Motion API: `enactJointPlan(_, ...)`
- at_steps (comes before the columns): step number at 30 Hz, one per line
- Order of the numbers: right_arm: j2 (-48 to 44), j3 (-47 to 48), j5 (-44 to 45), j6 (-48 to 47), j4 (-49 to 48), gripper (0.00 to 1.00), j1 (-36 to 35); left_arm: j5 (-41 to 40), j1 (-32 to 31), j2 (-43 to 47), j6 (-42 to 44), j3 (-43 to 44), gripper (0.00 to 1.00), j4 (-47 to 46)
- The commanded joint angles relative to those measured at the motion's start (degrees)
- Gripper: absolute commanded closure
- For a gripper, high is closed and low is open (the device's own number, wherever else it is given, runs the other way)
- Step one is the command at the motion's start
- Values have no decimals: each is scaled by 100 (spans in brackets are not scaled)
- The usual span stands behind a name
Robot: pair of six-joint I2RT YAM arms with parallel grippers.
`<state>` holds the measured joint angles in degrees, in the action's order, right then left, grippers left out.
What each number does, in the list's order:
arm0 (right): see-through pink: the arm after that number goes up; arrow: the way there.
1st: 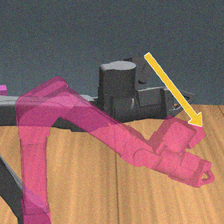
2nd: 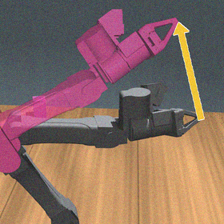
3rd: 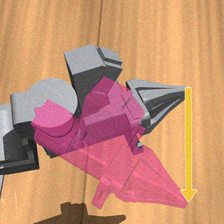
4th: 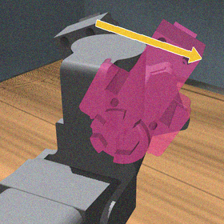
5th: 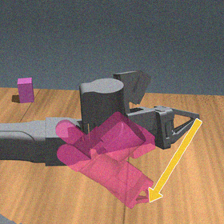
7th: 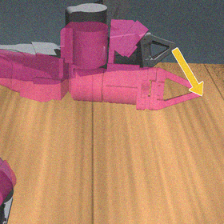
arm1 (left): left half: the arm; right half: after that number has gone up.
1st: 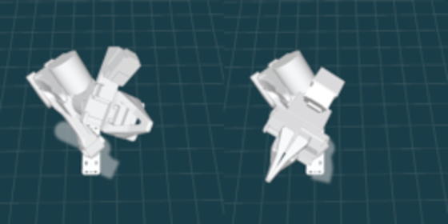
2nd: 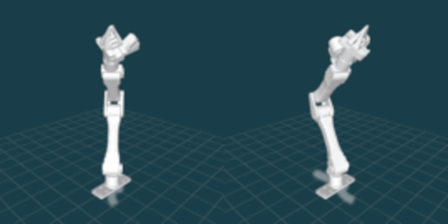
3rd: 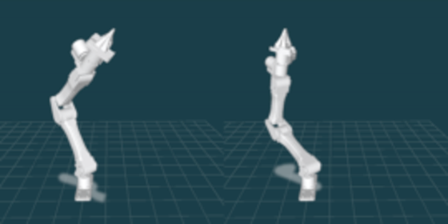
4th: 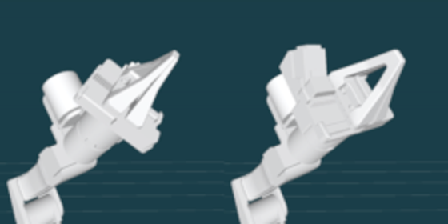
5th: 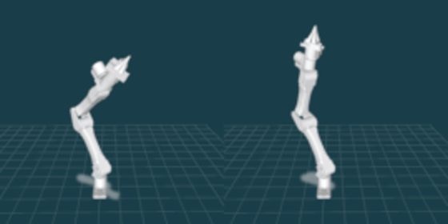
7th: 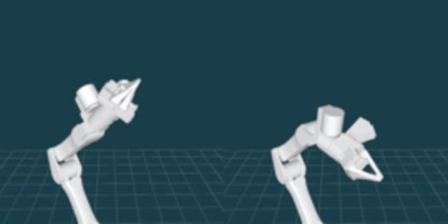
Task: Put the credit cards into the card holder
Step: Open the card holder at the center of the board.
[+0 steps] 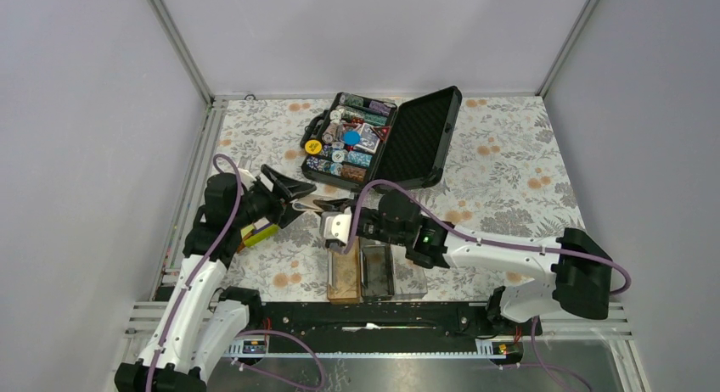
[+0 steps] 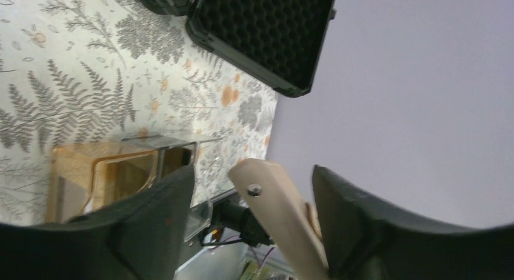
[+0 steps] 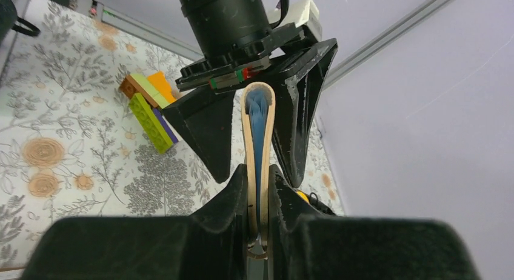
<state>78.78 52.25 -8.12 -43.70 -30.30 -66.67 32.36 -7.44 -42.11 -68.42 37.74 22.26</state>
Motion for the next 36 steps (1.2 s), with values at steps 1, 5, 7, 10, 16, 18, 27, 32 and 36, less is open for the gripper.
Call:
enactJointPlan(1, 220, 84, 557, -777, -590, 98, -225, 279, 32, 185, -220, -105, 37, -612)
enactJointPlan(5, 426, -34, 973, -995, -743, 93, -364, 290, 32, 231, -216, -81, 66, -643)
enactJointPlan(7, 458, -135, 1150, -996, -818, 89, -415, 244, 32, 238, -158, -37, 80, -594)
enactJointPlan(10, 387, -355, 1389, -846, -1002, 72, -457, 127, 49, 241, 39, 24, 98, -482)
enactJointPlan(16, -122, -666, 1741, 285, -703, 36, -461, -471, 94, 420, 1363, 320, 100, -432)
enactJointPlan(18, -270, -676, 1842, 763, -307, 34, -440, -766, 94, 589, 2020, 446, 100, -430)
enactJointPlan(27, -957, -577, -239, 3551, 796, 34, 855, 71, 94, 751, 4014, 575, 100, -993)
enactJointPlan(32, -984, -242, -2407, 5107, 913, 42, 1490, 1329, 78, 471, 3991, 440, 100, -1747)
enactJointPlan(36, -699, -105, -3816, 6214, 254, 51, 1701, 1988, 23, 179, 4101, 540, 100, -1762)
